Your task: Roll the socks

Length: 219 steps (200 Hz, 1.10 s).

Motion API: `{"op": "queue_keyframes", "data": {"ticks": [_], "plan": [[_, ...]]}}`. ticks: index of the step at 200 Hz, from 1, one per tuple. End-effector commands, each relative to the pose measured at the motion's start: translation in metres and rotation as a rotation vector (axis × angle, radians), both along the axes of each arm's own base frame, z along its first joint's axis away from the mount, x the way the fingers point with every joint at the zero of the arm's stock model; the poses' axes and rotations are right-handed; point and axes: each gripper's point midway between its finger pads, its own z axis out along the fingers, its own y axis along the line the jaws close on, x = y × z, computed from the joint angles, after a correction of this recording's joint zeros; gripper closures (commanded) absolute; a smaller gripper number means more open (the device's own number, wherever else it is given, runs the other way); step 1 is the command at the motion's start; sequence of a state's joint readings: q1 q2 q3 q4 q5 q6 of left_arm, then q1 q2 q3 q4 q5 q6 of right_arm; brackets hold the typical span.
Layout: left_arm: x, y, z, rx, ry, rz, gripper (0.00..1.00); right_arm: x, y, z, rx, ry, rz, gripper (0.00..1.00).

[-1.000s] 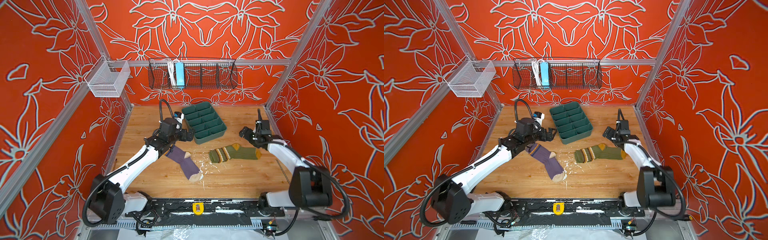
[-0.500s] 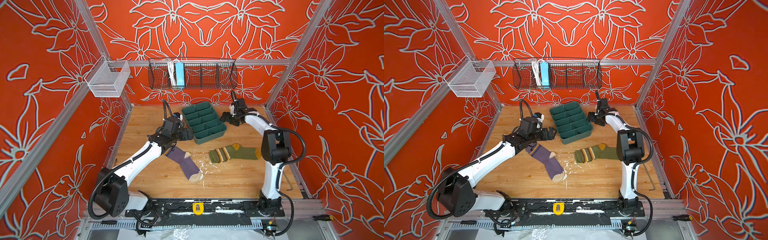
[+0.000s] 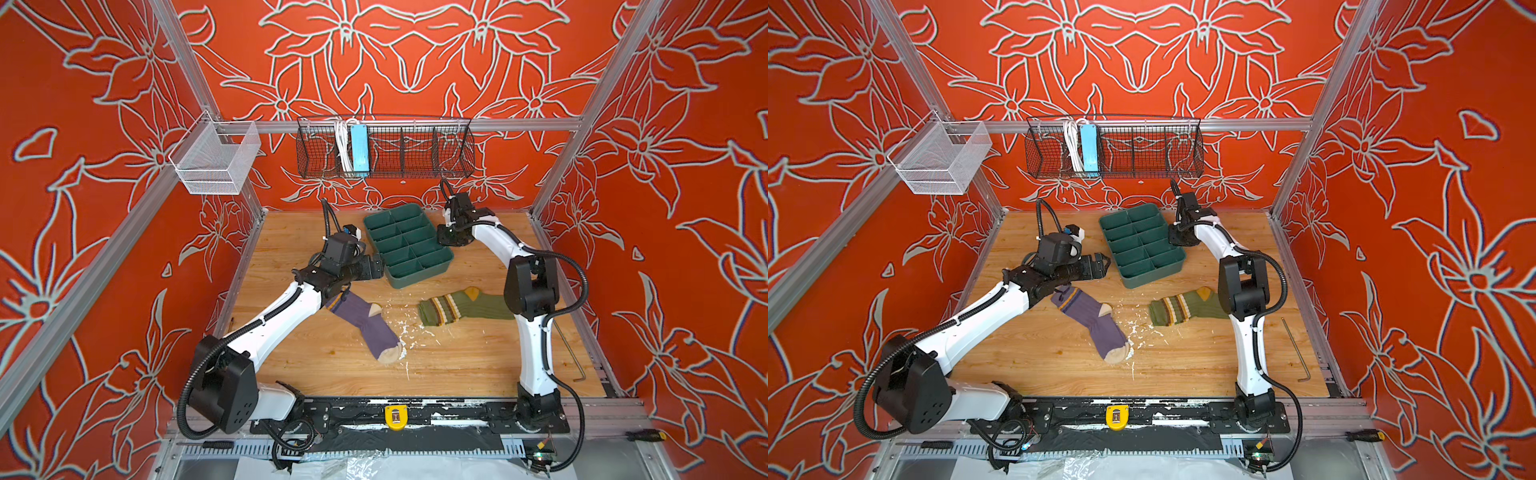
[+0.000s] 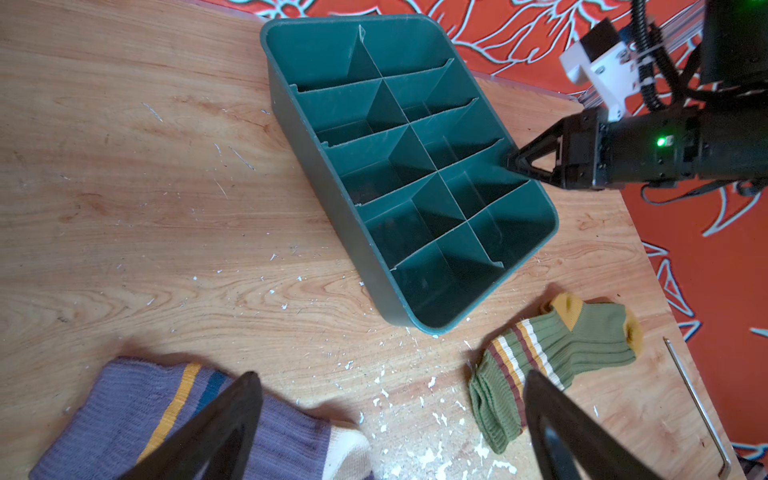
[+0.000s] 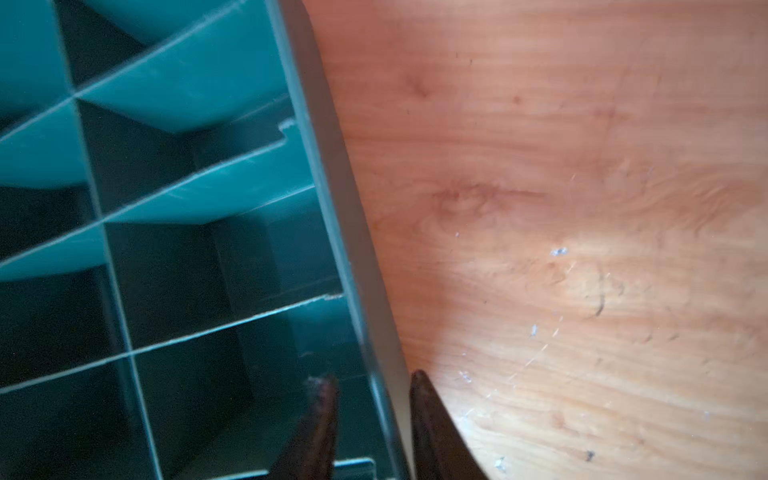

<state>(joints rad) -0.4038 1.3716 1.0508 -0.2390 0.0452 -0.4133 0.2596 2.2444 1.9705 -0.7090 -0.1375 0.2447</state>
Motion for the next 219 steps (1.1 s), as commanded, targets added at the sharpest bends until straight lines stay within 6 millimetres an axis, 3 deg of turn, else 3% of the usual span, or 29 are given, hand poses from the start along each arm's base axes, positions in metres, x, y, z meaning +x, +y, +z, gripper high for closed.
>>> {"op": "queue_keyframes", "data": {"ticks": [1, 48, 92, 130, 152, 171, 189, 204, 219], "plan": [[0.0, 0.007, 0.006, 0.009, -0.017, 0.015, 0.03, -0.005, 0.002, -0.013, -0.063, 0.029, 0.011, 0.81], [-0.004, 0.011, 0.005, 0.024, -0.021, 0.02, 0.03, -0.01, 0.032, 0.001, -0.051, -0.021, -0.011, 0.93], [-0.014, 0.018, 0.024, 0.038, -0.083, 0.011, 0.03, -0.021, 0.099, 0.005, -0.021, -0.071, 0.007, 0.94], [-0.024, 0.021, 0.04, 0.03, -0.144, -0.004, 0.03, -0.011, 0.146, 0.011, 0.082, -0.116, -0.127, 0.94], [-0.03, 0.019, 0.043, 0.036, -0.161, -0.037, 0.03, -0.006, 0.167, 0.014, 0.074, -0.136, -0.118, 0.91], [-0.037, 0.013, 0.047, 0.039, -0.177, -0.102, 0.03, -0.009, 0.168, 0.014, 0.053, -0.121, -0.103, 0.74], [-0.043, 0.002, 0.054, 0.041, -0.203, -0.182, 0.03, -0.017, 0.158, 0.022, 0.037, -0.132, -0.103, 0.45], [-0.048, -0.012, 0.06, 0.064, -0.229, -0.262, 0.03, -0.03, 0.145, 0.046, 0.04, -0.18, -0.101, 0.27], [-0.052, -0.029, 0.064, 0.106, -0.263, -0.341, 0.03, -0.044, 0.128, 0.068, 0.051, -0.221, -0.11, 0.18]]}}
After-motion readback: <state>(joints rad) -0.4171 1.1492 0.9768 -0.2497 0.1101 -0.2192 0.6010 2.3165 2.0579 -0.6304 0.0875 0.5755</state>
